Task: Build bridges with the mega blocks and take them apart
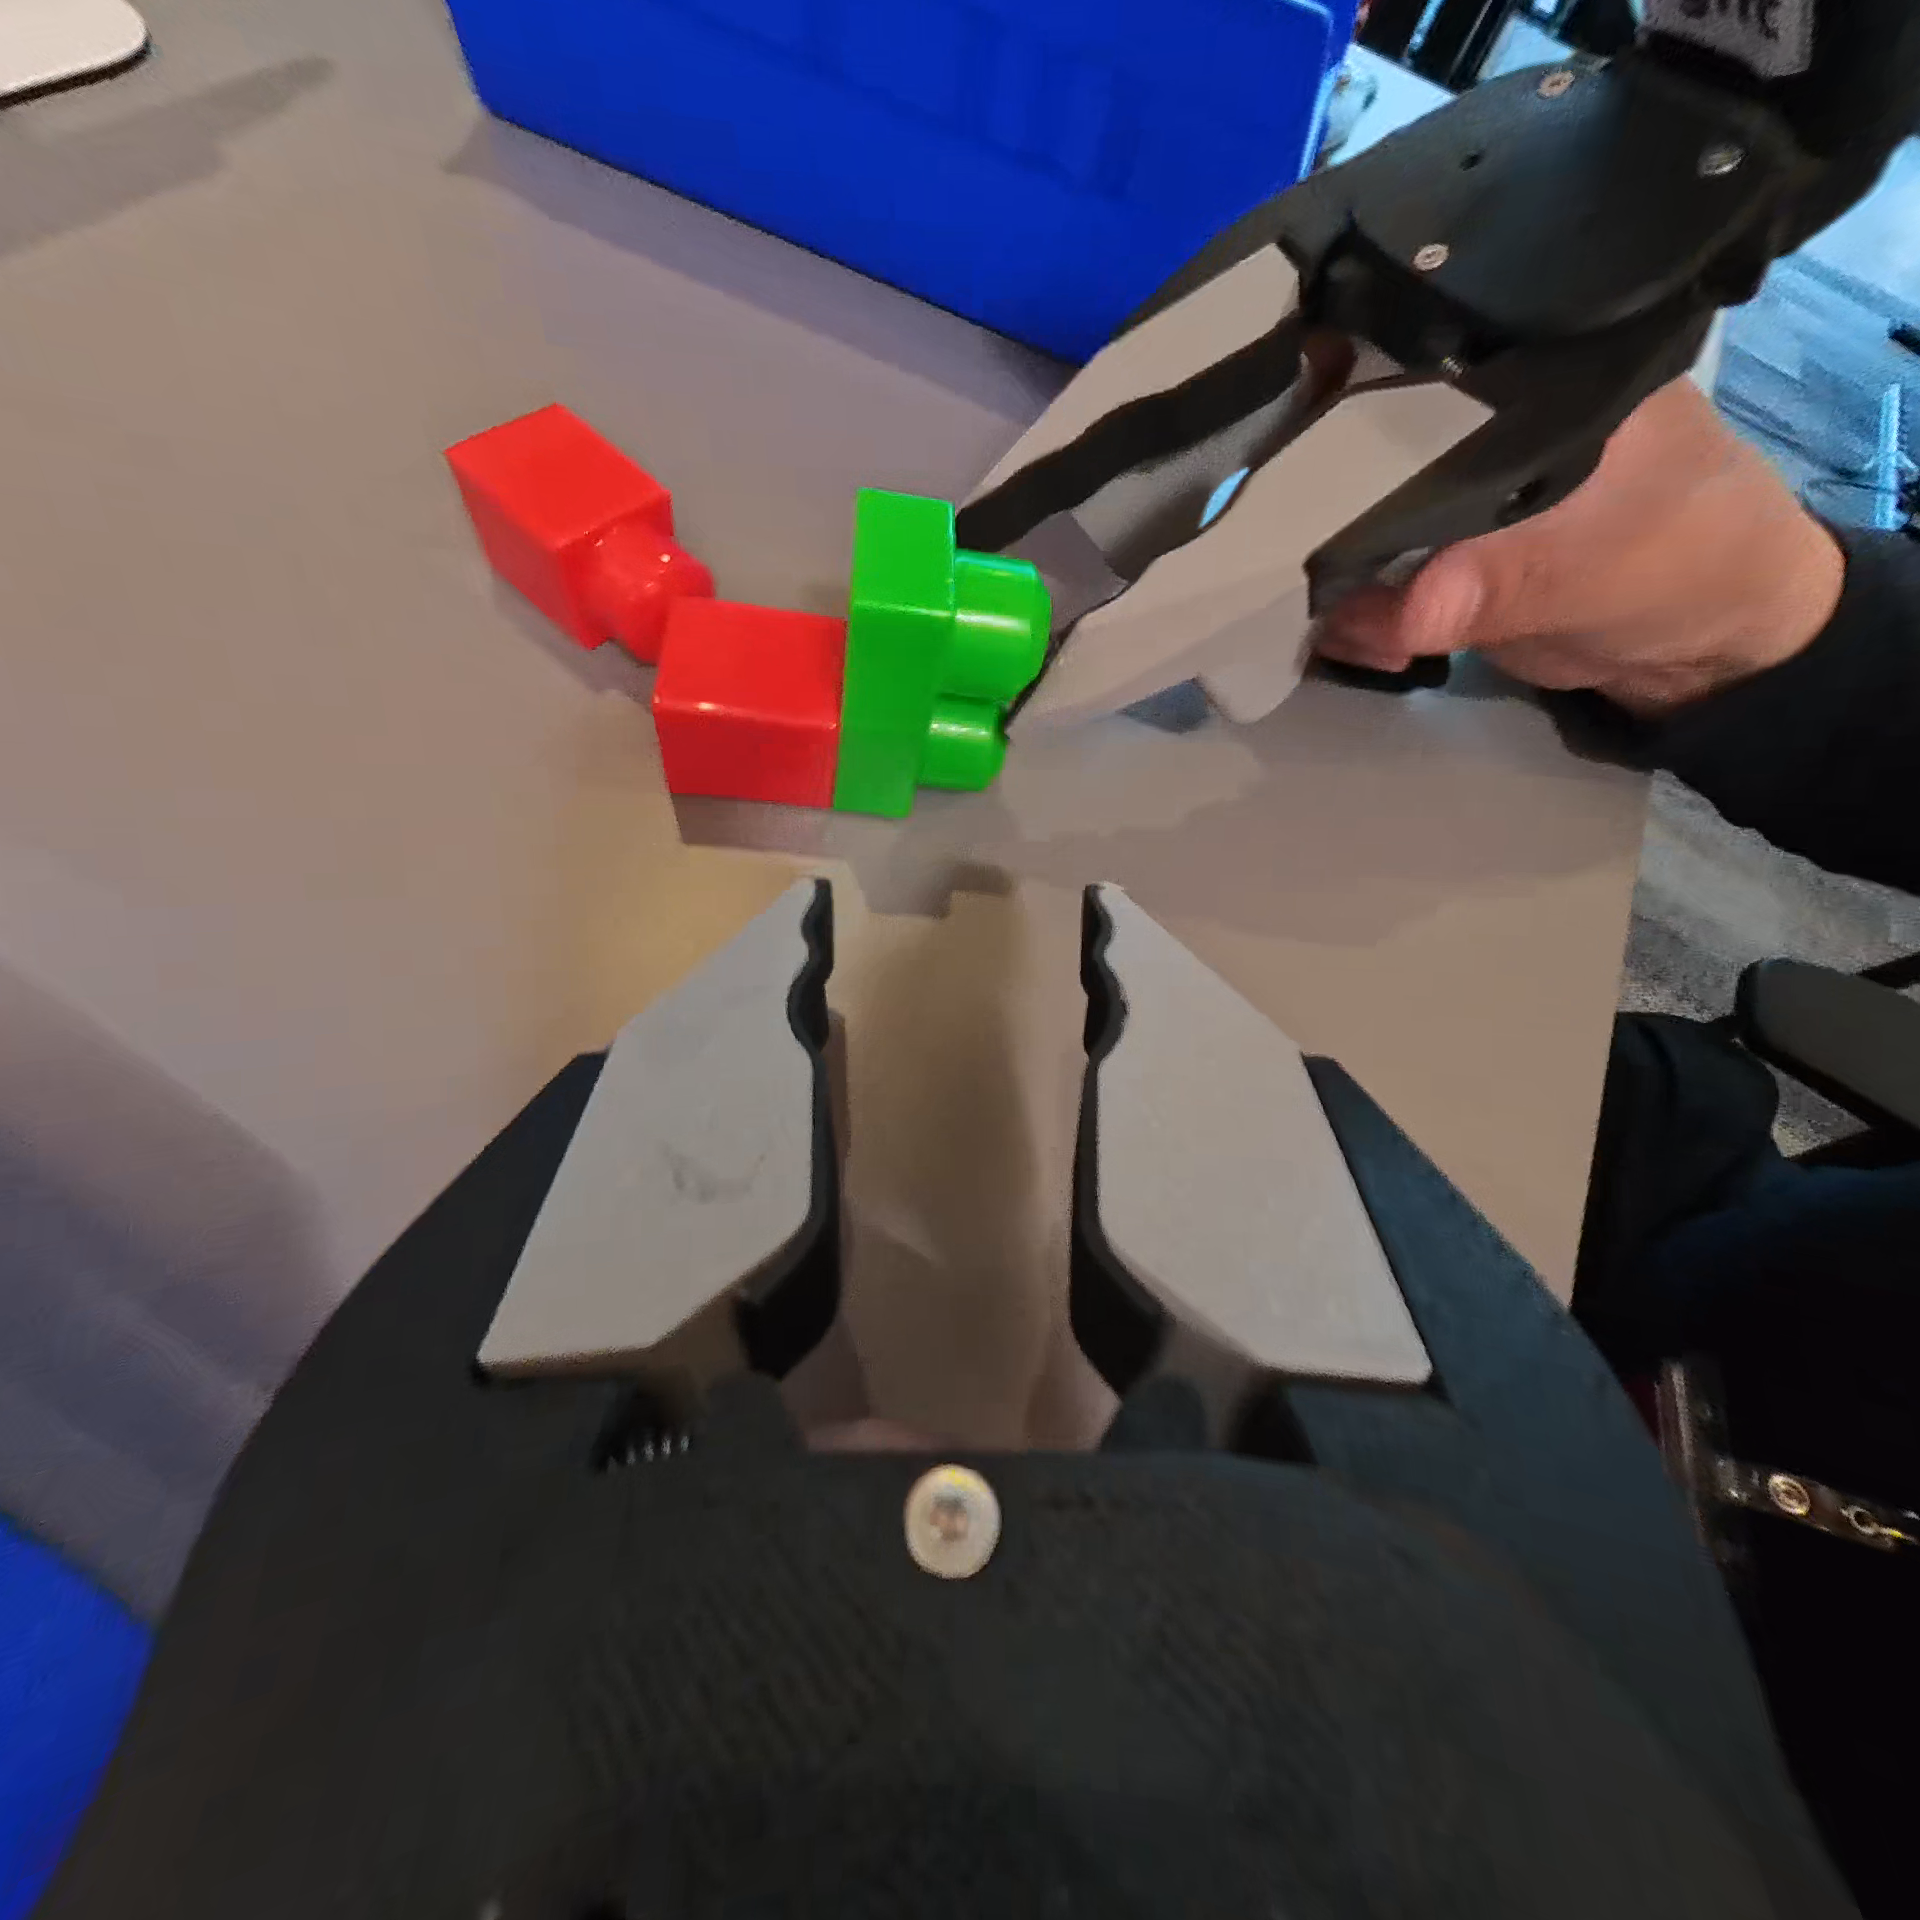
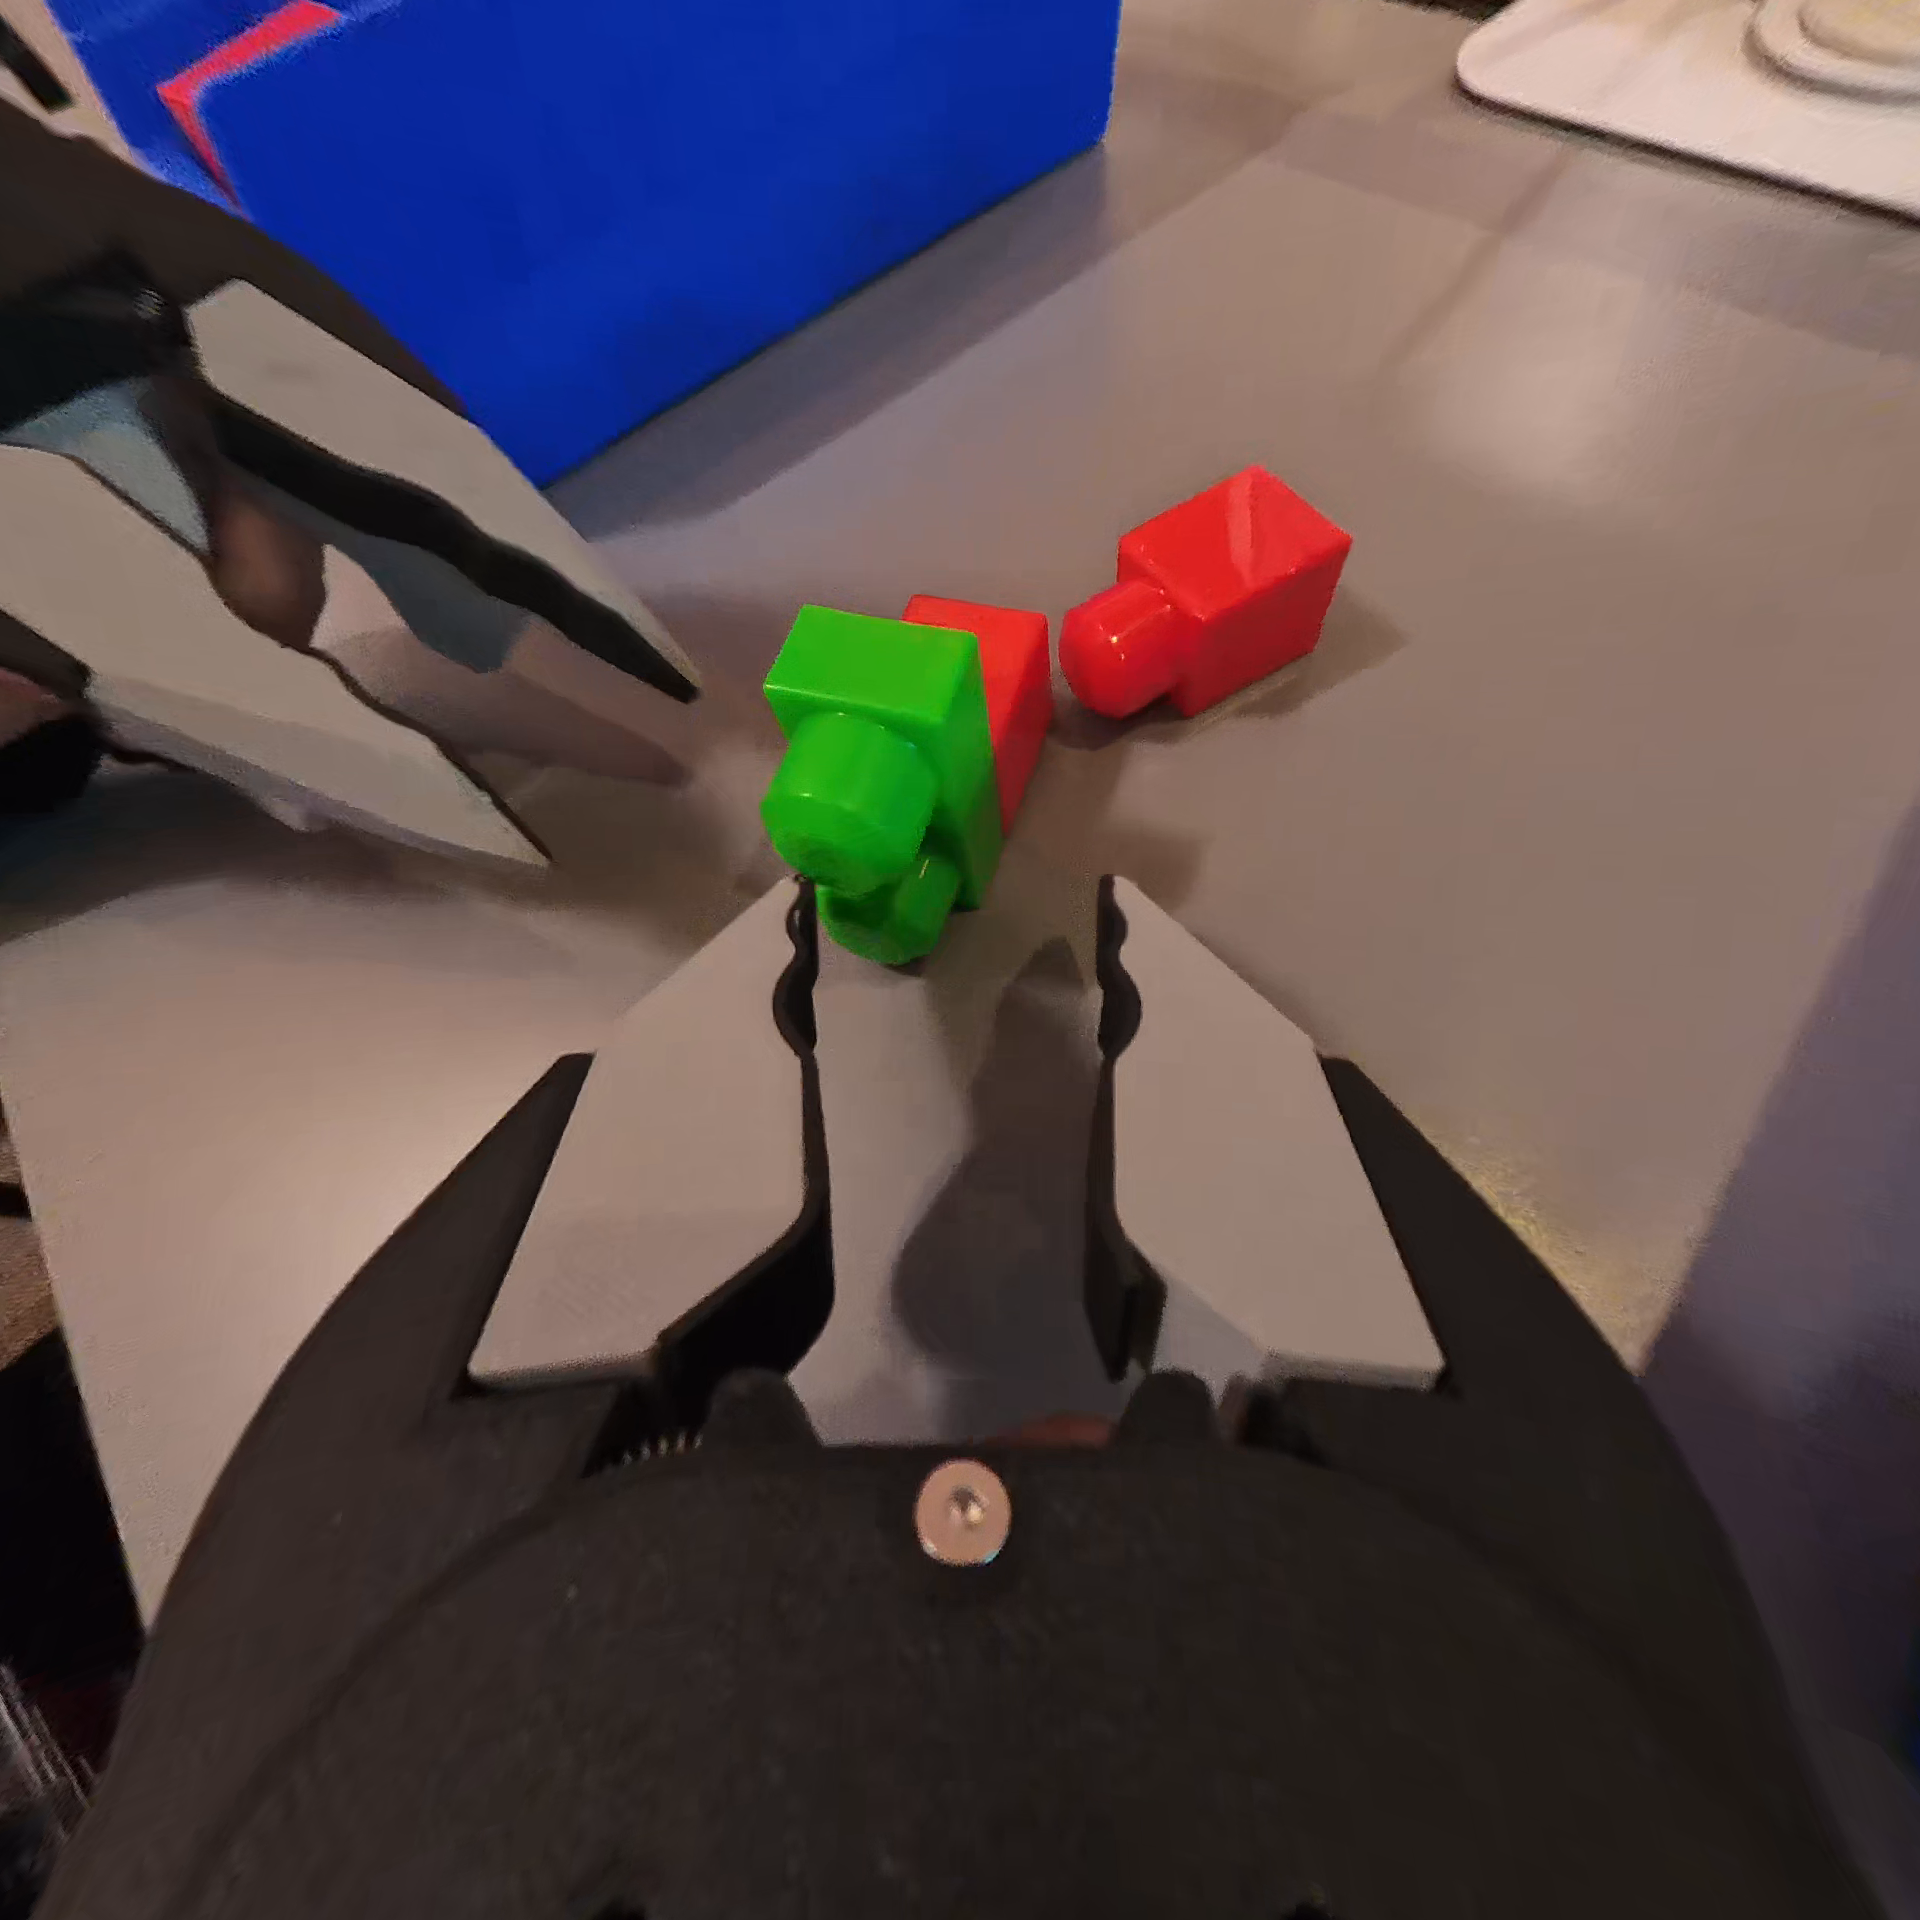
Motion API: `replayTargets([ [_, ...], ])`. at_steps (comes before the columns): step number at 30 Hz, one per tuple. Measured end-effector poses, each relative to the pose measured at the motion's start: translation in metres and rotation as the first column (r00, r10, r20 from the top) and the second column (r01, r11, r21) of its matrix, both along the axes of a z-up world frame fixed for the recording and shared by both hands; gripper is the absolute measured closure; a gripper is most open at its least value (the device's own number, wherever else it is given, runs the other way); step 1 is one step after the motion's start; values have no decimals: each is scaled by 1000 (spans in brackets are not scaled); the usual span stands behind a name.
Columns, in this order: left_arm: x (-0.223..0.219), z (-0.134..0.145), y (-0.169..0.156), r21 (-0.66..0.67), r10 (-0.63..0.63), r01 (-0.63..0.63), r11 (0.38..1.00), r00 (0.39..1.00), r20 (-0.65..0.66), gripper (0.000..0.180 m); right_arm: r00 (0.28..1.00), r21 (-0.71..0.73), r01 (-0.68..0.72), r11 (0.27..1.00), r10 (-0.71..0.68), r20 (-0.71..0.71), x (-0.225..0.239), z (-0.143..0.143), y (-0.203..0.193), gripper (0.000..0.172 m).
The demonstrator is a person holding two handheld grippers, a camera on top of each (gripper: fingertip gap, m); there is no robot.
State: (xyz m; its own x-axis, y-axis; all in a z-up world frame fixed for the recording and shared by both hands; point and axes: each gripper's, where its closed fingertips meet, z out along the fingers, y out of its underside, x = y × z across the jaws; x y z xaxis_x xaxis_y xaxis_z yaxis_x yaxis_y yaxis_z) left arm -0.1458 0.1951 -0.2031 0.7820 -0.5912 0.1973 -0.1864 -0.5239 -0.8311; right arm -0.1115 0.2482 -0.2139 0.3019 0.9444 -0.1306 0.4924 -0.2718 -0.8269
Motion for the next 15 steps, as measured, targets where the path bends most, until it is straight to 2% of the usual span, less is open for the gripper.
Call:
replayTargets([
  [8, -10, -5, -6, -2, 25, -25, 1000, 1000, 1, 134, 998, -19, 42, 999, -41, 52, -17, -8, -12, 120],
  [13, -10, -2, -6, 6, 18, -19, 1000, 1000, 25, 135, 996, -32, 92, 995, -92, 1, -31, -2, -7, 115],
  [15, -8, -1, -4, 7, 16, -16, 1000, 999, 35, 135, 994, -11, 107, 994, -107, 38, -40, -6, 0, 112],
])
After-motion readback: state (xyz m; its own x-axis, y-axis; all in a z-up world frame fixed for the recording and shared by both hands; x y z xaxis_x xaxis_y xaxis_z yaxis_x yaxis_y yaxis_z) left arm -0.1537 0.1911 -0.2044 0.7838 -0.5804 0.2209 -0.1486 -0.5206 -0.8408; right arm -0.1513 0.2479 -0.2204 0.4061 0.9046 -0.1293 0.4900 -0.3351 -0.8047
